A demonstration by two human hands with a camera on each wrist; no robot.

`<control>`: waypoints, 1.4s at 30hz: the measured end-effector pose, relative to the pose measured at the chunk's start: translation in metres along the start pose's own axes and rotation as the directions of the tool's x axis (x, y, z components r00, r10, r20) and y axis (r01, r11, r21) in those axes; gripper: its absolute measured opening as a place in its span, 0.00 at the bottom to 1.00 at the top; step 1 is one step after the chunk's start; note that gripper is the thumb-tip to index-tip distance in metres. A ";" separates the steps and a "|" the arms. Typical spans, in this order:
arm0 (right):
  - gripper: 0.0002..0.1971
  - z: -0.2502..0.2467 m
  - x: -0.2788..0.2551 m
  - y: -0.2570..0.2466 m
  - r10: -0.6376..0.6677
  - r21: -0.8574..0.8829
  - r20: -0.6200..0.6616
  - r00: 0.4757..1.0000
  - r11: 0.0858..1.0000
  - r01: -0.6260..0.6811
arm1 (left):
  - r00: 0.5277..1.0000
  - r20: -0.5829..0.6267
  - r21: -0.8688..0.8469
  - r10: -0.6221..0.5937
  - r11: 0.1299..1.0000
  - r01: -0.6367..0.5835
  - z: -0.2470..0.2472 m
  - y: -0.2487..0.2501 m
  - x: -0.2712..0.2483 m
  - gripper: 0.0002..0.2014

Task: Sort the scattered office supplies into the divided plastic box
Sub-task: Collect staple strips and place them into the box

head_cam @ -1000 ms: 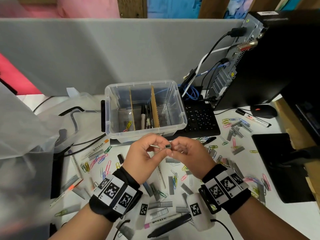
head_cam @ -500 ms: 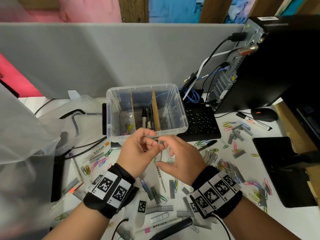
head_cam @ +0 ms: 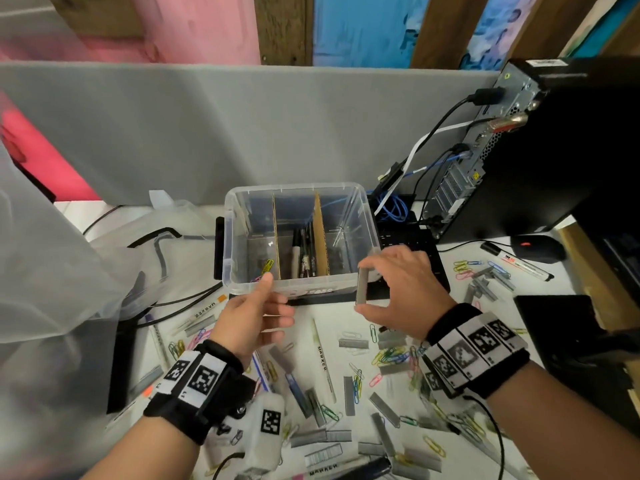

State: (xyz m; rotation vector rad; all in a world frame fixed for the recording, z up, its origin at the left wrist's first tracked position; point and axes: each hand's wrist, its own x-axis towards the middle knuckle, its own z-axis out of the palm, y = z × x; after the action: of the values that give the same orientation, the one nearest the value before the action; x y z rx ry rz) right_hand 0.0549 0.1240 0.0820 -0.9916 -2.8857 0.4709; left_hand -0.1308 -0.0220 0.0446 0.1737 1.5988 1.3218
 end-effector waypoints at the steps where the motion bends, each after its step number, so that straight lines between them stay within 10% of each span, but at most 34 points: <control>1: 0.28 0.000 -0.001 -0.002 -0.008 -0.013 0.020 1.000 1.000 0.008 | 1.000 -0.015 -0.042 0.004 0.999 -0.004 -0.001 0.000 0.000 0.22; 9: 0.26 -0.001 -0.017 -0.029 -0.174 0.073 0.185 0.967 0.984 0.163 | 0.983 -0.155 -0.181 0.098 0.975 -0.126 -0.006 0.015 0.007 0.11; 33: 0.27 -0.015 0.076 -0.041 -0.274 0.220 0.459 0.845 0.957 0.190 | 0.938 -0.081 0.466 0.336 0.845 -0.262 -0.026 0.087 0.064 0.20; 38: 0.29 -0.004 0.079 -0.043 -0.311 0.186 0.388 0.868 0.948 0.257 | 0.751 0.005 0.743 0.660 0.500 -0.445 -0.028 0.076 0.032 0.10; 42: 0.25 -0.001 0.079 -0.047 -0.382 0.155 0.286 0.879 0.924 0.351 | 0.753 0.187 0.740 0.631 0.413 -0.530 -0.017 0.059 0.015 0.09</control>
State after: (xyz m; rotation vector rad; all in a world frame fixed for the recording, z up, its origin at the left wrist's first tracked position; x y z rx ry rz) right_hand -0.0354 0.1374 0.0929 -0.3595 -3.1778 0.7891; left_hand -0.1780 0.0000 0.0812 1.3318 2.2504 1.0347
